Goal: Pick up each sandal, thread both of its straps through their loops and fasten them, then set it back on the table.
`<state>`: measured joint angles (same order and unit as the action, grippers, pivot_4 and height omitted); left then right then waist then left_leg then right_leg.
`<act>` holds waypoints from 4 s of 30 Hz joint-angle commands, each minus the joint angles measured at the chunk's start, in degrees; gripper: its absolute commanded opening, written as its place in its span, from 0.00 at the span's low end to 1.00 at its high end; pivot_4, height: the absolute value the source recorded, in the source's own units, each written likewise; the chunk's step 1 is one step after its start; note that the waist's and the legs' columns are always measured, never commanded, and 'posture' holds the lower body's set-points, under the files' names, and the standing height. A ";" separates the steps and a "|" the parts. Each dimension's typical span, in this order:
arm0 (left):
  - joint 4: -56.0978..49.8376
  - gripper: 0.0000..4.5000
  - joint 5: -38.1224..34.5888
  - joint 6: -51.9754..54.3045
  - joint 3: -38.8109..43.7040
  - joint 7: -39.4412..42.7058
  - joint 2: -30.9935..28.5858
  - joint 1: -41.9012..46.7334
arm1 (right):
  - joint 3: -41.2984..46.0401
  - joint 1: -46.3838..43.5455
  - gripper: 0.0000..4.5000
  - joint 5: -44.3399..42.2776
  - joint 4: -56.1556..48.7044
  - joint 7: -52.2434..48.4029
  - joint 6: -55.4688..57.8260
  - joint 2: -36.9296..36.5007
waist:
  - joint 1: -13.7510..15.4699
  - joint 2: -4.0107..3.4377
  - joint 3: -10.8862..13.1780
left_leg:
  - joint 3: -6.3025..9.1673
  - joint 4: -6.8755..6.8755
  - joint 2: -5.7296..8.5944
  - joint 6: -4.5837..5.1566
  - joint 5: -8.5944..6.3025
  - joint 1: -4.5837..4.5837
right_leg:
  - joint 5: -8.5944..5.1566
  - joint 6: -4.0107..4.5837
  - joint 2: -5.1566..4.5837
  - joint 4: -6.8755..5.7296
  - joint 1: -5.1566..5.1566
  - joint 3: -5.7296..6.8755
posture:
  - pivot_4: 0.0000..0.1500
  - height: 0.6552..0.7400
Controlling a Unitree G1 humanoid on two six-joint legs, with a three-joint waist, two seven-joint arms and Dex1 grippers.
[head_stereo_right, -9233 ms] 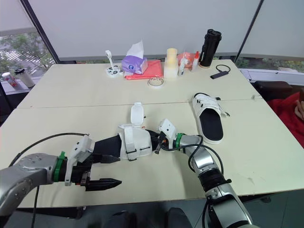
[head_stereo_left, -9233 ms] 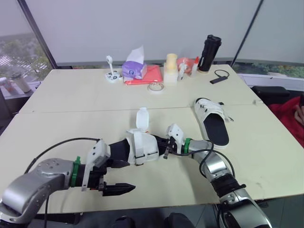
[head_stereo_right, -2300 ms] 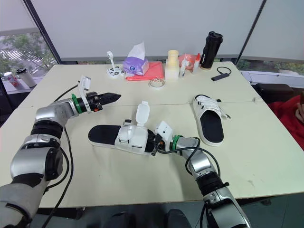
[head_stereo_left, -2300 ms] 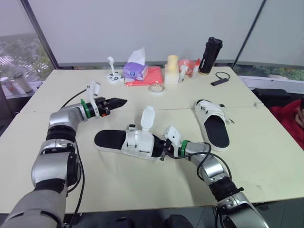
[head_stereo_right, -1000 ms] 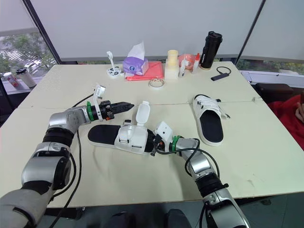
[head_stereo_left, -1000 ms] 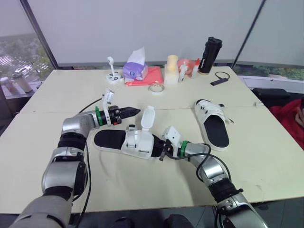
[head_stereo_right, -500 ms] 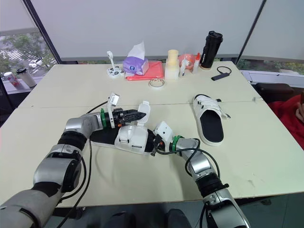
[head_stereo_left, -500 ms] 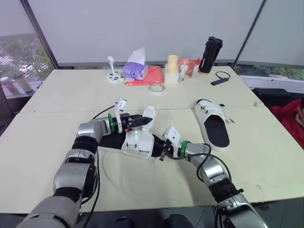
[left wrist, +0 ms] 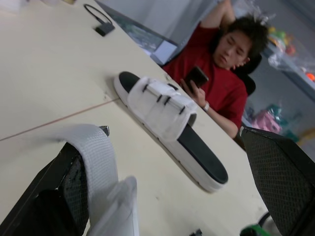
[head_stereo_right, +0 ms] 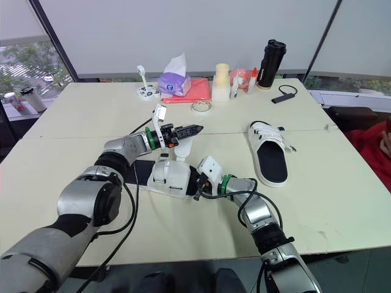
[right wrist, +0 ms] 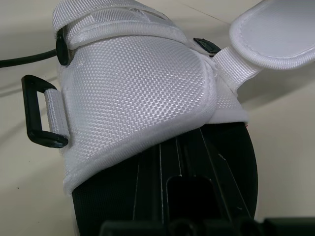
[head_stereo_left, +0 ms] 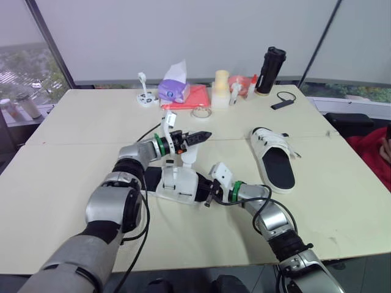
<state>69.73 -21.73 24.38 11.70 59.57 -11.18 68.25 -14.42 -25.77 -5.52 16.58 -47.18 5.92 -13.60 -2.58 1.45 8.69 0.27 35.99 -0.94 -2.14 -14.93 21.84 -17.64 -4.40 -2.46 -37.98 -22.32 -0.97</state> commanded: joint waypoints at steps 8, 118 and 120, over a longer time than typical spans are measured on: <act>1.65 0.45 -0.17 -0.99 4.38 -2.07 -0.59 4.21 | -2.96 2.22 0.00 2.20 3.20 0.11 2.39 0.55 | -0.01 0.00 0.00 | 0.00 0.01 0.01 0.00 0.00 0.00 | 0.00 0.00 0.00 -0.01 0.00 0.01 | 1.00 1.00; -74.95 0.72 0.02 -4.41 -18.67 5.68 -29.93 -55.19 | -3.68 -2.54 0.00 3.57 12.76 -3.12 -3.16 1.83 | -1.24 -0.17 -0.03 | -0.19 -0.30 -0.44 0.05 -0.04 -0.45 | -0.05 0.53 -0.15 -0.10 0.08 -0.07 | 1.00 1.00; -74.65 0.72 0.56 -4.40 -19.38 5.80 -29.24 -54.85 | -3.71 -2.47 0.00 3.53 12.66 -3.07 -3.07 1.91 | -1.23 -0.17 -0.03 | -0.19 -0.31 -0.44 0.05 -0.04 -0.45 | -0.05 0.54 -0.16 -0.10 0.08 -0.06 | 1.00 1.00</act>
<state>-4.50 -21.60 20.62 -7.67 65.23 -40.72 12.22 -15.34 -30.60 -5.18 25.96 -50.62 0.15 -11.71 -3.82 1.28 8.67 0.08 35.67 -1.38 -2.09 -14.97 21.39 -17.69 -3.85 -2.61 -38.08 -22.24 -1.03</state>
